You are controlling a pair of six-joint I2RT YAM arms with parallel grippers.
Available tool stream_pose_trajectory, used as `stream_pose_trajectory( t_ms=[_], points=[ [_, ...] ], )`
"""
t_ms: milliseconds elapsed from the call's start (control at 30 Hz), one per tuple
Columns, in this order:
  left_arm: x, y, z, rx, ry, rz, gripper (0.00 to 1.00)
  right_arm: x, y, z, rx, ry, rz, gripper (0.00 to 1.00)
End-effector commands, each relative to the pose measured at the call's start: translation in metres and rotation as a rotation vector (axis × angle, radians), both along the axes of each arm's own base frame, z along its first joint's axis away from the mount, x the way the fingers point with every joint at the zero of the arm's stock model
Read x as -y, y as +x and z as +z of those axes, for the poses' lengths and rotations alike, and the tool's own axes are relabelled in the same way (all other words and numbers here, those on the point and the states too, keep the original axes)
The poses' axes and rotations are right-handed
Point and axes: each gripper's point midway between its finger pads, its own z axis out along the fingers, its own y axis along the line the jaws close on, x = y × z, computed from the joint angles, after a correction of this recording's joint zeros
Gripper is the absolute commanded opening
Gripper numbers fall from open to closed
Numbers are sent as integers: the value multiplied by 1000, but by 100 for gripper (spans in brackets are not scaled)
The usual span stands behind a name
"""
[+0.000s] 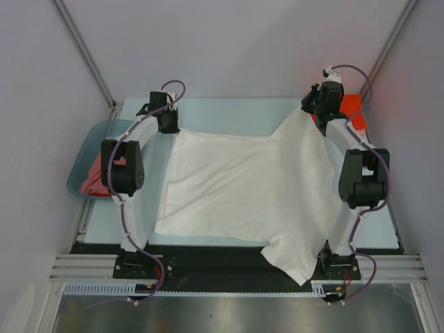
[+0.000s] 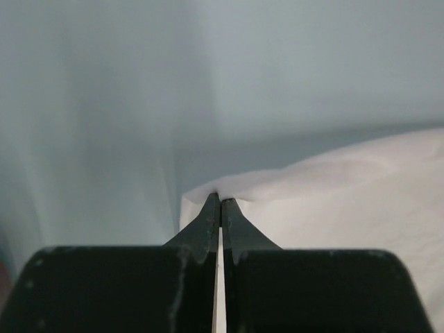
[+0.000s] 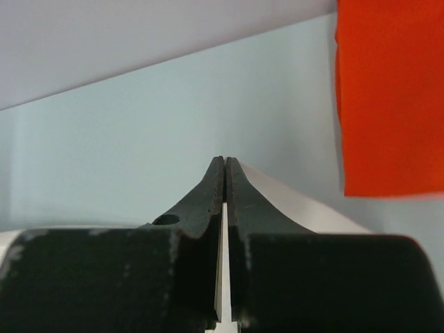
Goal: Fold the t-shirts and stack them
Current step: Flatten the tshirt out
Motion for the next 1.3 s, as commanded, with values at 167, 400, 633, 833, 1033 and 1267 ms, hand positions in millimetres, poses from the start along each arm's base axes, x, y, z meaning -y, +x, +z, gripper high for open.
stream_pose_trajectory(
  t_ms=[167, 400, 633, 833, 1033, 1267],
  points=[
    [-19, 39, 24, 31, -8, -7, 0, -15, 42, 32, 60, -8, 43, 0],
    [-19, 30, 15, -7, -33, -18, 0, -8, 13, 28, 5, 0, 6, 0],
    [-18, 27, 15, -19, -42, -20, 2, -7, 10, 24, -37, -4, 14, 0],
    [-16, 40, 5, -27, -51, -24, 7, -6, 14, 24, -41, -14, 16, 0],
    [-26, 50, 39, 84, -19, 37, 44, -8, 15, 16, -64, -22, 27, 0],
    [-23, 29, 23, 31, -45, 44, 27, -9, 13, 9, -76, -15, 33, 0]
  ],
)
